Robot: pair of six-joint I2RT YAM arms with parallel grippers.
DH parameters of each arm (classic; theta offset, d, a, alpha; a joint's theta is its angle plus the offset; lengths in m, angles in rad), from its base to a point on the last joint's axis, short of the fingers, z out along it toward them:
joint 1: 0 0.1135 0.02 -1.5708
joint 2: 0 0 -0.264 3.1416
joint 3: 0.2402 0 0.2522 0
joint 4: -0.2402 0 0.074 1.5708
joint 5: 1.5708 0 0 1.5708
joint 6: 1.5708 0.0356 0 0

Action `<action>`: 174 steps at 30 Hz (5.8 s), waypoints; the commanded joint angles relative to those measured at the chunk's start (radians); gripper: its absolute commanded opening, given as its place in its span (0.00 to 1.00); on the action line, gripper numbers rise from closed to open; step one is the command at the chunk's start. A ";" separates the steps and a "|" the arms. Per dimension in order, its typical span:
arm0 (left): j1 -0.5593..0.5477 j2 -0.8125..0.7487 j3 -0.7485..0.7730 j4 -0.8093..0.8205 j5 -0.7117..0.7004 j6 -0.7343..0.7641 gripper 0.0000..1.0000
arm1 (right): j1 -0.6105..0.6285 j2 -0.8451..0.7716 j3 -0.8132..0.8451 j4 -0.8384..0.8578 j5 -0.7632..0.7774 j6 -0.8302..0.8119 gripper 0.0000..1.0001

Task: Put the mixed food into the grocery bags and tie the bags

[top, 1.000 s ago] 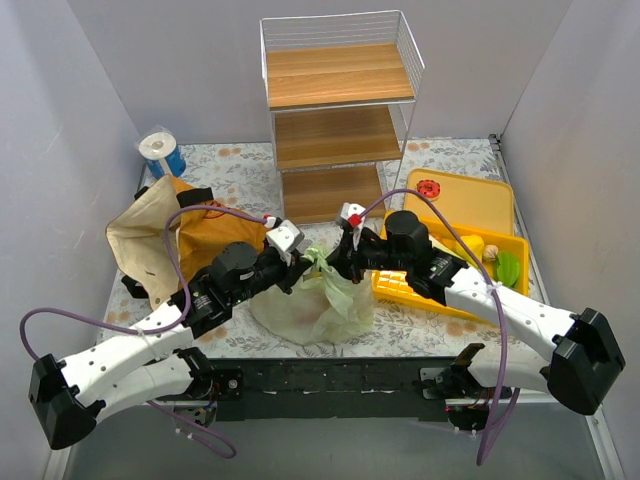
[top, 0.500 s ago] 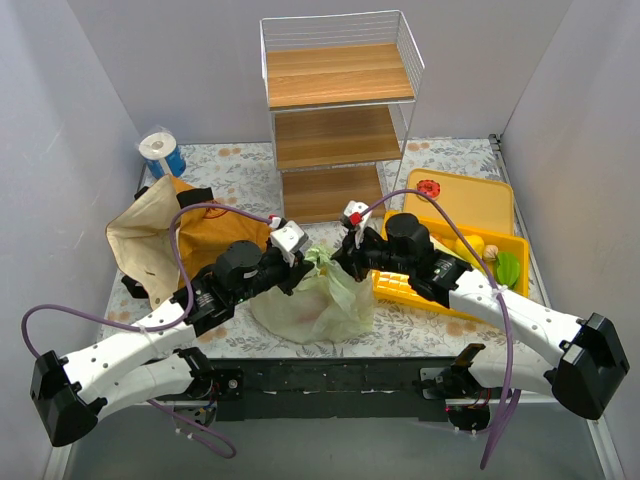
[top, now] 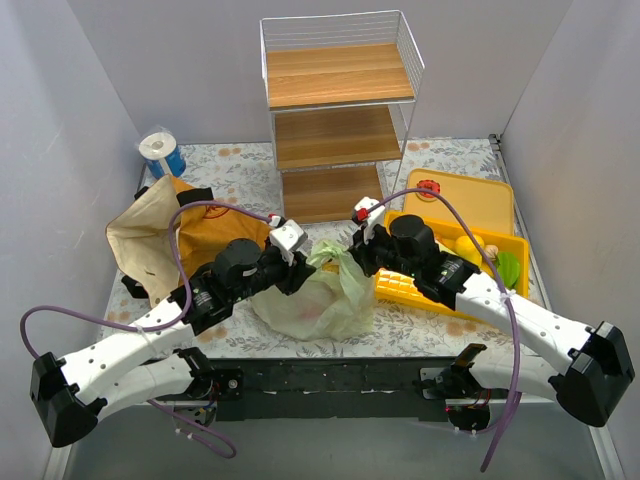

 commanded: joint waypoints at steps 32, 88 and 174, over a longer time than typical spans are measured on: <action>0.006 0.021 0.148 -0.245 -0.057 -0.185 0.54 | -0.005 0.049 0.060 0.041 -0.106 0.016 0.01; 0.006 0.033 0.140 -0.255 -0.081 -0.136 0.40 | -0.005 0.087 0.073 0.074 -0.181 0.021 0.01; 0.008 -0.318 -0.101 -0.261 -0.729 -0.343 0.00 | -0.535 -0.180 -0.221 -0.014 0.517 0.036 0.01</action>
